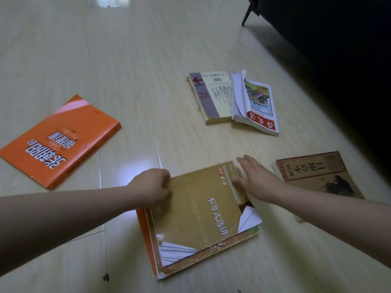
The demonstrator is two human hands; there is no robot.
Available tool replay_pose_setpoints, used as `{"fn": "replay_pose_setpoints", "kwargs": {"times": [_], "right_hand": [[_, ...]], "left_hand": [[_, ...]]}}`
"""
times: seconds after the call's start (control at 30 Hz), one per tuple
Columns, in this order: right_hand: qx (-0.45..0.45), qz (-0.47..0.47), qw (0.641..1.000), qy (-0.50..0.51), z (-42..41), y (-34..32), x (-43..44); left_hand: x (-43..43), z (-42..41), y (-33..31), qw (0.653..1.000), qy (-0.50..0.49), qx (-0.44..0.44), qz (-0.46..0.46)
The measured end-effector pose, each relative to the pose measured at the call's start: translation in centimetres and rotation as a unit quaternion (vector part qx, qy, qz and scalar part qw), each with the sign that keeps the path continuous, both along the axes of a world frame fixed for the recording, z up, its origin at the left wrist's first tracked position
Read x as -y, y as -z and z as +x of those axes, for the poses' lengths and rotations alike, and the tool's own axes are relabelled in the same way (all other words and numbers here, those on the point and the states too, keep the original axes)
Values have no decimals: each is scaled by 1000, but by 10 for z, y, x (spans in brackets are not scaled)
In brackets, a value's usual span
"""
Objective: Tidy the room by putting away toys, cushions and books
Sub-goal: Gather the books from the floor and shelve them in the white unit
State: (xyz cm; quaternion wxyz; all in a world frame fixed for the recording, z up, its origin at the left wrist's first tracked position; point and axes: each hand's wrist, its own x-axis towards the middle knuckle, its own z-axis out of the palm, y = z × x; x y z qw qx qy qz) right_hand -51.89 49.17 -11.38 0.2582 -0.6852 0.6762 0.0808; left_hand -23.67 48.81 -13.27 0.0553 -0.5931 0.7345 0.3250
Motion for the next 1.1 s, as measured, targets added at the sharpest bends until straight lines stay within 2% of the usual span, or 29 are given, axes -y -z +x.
{"fn": "replay_pose_setpoints", "kwargs": {"times": [0.23, 0.6, 0.97, 1.1], "right_hand": [[-59, -47, 996, 37, -30, 2, 53], [-52, -148, 979, 129, -48, 12, 124], [-82, -222, 967, 95, -54, 51, 170], [-114, -277, 953, 45, -62, 53, 174]], "left_hand": [[13, -7, -8, 999, 27, -4, -46], [21, -36, 1, 997, 38, -33, -50], [37, -51, 15, 998, 44, -39, -29], [41, -55, 16, 996, 80, -24, -33]]}}
